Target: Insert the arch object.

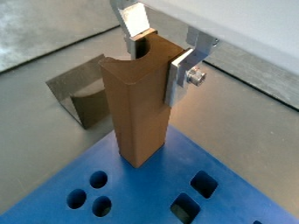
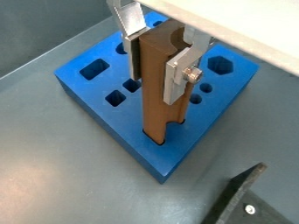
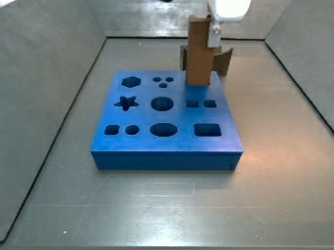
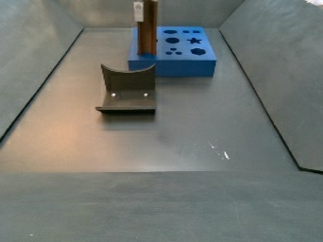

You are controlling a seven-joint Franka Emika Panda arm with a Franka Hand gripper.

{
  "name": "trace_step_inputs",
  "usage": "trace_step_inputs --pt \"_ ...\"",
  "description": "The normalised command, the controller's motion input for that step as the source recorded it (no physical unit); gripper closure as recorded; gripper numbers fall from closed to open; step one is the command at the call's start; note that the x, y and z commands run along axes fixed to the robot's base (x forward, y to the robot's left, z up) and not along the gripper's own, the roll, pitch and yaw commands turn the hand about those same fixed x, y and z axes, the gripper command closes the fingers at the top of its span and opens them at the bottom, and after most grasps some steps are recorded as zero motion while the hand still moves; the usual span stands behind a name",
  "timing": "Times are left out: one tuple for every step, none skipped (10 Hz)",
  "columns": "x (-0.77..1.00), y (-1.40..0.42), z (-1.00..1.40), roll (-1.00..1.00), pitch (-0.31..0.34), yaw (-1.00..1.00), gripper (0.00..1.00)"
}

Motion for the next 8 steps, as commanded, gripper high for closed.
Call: trace_step_inputs --pt "-0.03 0.0 -0.25 -0.05 -0.133 0.0 1.0" --pt "-0.05 0.0 -0.26 -0.05 -0.139 0.0 1.0" --pt "-0.01 0.0 -0.29 -0.03 -0.13 0.0 1.0" --pt "0.0 0.0 -0.29 -0.02 -0.073 0.0 1.0" --pt "0.0 0.0 -0.22 0.0 -0.02 0.0 1.0" --pt "0.01 0.0 -0.19 0.0 0.0 0.0 1.0" --pt "0.0 0.0 -0.06 -0.05 -0.037 0.0 1.0" --pt "0.0 0.0 0.0 0.0 0.0 0.0 1.0"
